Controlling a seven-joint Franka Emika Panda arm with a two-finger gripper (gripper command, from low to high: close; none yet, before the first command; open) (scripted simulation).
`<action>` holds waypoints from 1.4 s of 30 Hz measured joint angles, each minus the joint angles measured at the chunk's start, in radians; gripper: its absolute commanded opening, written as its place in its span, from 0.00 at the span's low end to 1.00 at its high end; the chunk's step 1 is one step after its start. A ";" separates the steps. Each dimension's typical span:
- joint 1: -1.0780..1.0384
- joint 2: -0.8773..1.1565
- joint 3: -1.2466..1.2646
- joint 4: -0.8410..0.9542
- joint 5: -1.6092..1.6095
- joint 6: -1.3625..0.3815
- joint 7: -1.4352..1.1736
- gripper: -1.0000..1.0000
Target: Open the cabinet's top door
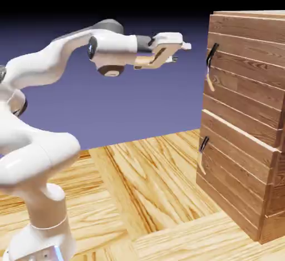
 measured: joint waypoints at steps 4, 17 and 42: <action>-0.094 -0.067 0.082 0.028 0.174 -0.037 0.143 0.50; -0.354 -0.126 0.224 0.205 0.432 -0.082 0.316 0.00; -0.245 0.087 -0.273 -0.336 0.159 -1.164 -0.116 0.00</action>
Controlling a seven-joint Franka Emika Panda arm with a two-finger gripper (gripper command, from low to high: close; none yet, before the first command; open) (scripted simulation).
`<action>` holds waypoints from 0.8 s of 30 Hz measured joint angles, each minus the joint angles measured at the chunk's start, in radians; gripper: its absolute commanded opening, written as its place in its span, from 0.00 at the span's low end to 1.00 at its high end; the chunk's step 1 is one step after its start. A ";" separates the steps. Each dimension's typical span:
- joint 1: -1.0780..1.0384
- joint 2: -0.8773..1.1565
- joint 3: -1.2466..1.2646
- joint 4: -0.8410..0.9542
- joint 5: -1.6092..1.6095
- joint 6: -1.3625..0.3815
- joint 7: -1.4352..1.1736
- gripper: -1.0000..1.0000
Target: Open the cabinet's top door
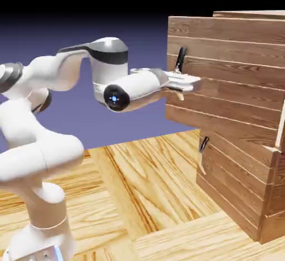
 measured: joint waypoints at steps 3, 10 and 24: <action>-0.052 0.069 -0.058 0.004 -0.087 -0.130 -0.056 0.00; -0.208 0.297 -0.148 0.090 -0.337 -0.423 -0.225 0.00; -0.415 0.805 -0.113 0.449 -0.809 -0.671 -0.524 0.00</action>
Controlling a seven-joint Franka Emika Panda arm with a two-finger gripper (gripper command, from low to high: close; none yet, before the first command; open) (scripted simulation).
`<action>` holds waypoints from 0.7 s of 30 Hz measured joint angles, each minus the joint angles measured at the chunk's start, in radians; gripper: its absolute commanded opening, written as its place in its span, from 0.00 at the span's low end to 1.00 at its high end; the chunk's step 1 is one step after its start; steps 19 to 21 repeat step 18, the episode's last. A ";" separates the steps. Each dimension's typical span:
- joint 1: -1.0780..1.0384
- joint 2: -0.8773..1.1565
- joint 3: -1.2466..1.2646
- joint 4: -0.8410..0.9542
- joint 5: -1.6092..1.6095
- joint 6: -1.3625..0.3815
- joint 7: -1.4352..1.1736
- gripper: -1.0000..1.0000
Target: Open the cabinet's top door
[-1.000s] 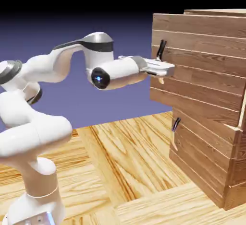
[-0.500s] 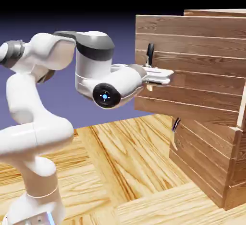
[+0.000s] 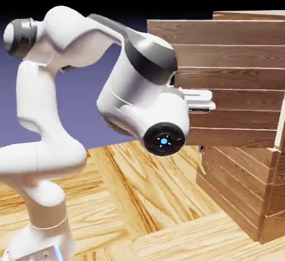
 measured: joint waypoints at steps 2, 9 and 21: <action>-0.012 0.072 0.014 0.059 -0.057 -0.010 -0.023 0.00; -0.022 0.326 0.062 0.275 -0.236 -0.027 -0.056 0.00; 0.034 0.651 0.104 0.576 -0.415 -0.059 -0.001 0.00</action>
